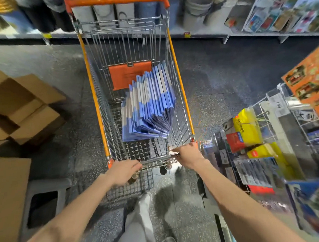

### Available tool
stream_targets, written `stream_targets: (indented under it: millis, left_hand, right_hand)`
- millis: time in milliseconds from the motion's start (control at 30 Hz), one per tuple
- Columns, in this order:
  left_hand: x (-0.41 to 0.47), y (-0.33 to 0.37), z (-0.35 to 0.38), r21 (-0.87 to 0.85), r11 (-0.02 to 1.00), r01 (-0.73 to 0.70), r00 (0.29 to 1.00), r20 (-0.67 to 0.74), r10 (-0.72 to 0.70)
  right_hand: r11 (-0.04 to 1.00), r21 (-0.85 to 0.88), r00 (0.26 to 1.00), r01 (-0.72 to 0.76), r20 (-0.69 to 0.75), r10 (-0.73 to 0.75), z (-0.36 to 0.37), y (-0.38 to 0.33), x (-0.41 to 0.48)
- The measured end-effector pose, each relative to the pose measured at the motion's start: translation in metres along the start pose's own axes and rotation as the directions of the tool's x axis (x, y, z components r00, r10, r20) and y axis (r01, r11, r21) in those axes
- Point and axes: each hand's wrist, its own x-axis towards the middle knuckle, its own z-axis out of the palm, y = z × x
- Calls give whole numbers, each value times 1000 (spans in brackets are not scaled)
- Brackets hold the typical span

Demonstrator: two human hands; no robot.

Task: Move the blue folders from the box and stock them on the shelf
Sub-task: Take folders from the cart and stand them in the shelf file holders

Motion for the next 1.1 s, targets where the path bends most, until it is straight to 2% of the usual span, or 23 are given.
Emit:
stream_targets:
  millis: [200,400,467,533,600,667,733,833,1100]
  left_hand:
    - [-41,-5,33,-17,1000,-2,999,33,3]
    - [-70,1,37,-41,999,-25,993,117,30]
    - [-73,-5,30,-82,997,-6,987,157,19]
    - [-66,-6,9,-88,996,-3,982,190,20]
    - [-47,-1,-21,-125,992,-11,992,121,26]
    - [-15,2,-54,-158,987,-36,999,-26,32]
    - [22,3,-79,-123,990,-62,991,-129,46]
    - [76,4,-99,-18,996,-90,981,-172,86]
    - [185,-14,-103,135,984,-119,979,-150,139]
  right_hand:
    - [999,26,1000,28,12,-29,29,-5,-42]
    - [998,12,992,67,105,-68,29,-20,-61]
    - [996,71,986,45,157,-55,20,-22,-60]
    - [969,247,989,-29,146,-8,4,-26,-51]
    - [903,420,996,-90,31,85,-13,-30,-37]
    - [859,500,983,-109,-73,168,-34,-32,-18]
    - [819,562,967,-114,-126,222,-54,-33,2]
    - [767,634,943,-95,-190,273,-75,-33,36]
    - [600,778,915,-188,-82,394,-67,-39,127]
